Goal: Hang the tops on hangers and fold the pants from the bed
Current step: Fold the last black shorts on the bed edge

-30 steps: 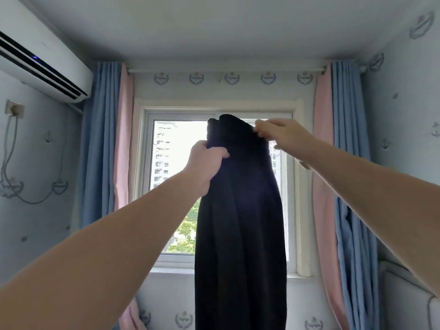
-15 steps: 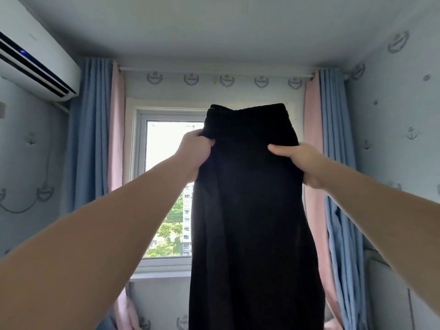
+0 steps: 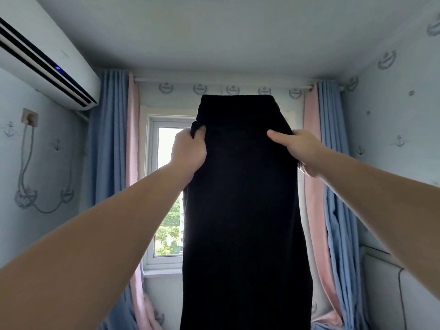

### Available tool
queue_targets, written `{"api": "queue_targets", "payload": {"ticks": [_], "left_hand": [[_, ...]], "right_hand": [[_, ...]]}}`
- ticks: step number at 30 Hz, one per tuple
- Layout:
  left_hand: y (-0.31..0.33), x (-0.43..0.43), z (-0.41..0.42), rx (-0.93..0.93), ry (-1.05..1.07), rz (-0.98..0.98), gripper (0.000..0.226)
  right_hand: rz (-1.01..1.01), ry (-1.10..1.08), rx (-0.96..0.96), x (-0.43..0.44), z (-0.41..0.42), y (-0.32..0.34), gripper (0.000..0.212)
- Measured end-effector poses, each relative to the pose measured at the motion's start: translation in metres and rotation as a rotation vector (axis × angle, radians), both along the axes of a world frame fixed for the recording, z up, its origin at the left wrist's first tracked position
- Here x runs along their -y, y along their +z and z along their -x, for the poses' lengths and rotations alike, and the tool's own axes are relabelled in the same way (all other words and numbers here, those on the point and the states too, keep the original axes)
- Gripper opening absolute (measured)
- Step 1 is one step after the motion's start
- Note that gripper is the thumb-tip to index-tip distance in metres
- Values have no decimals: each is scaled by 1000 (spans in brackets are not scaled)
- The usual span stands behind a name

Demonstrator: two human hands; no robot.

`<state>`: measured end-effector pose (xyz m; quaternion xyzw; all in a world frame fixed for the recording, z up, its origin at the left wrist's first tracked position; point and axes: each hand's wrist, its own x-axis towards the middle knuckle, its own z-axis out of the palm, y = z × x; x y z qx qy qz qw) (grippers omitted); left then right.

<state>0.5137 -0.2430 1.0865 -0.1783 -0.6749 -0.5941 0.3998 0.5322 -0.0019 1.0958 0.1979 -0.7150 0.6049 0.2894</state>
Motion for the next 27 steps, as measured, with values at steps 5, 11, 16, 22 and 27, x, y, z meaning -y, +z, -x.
{"api": "queue_targets", "payload": {"ticks": [5,11,16,22,27], "left_hand": [[3,19,-92,-33,16,31,39],[-13,30,-199,-59,61,89,54],[-21,44,-262,-54,49,96,41],[-32,55,-303,-21,15,95,40],[-65,66,-301,44,24,47,44]], "right_hand": [[12,80,-28,17,-90,0,20],[43,122,-17,25,-187,-18,19],[76,192,2,30,-249,-23,17],[67,213,-4,38,-287,-26,18],[42,210,35,52,-279,-51,20]]}}
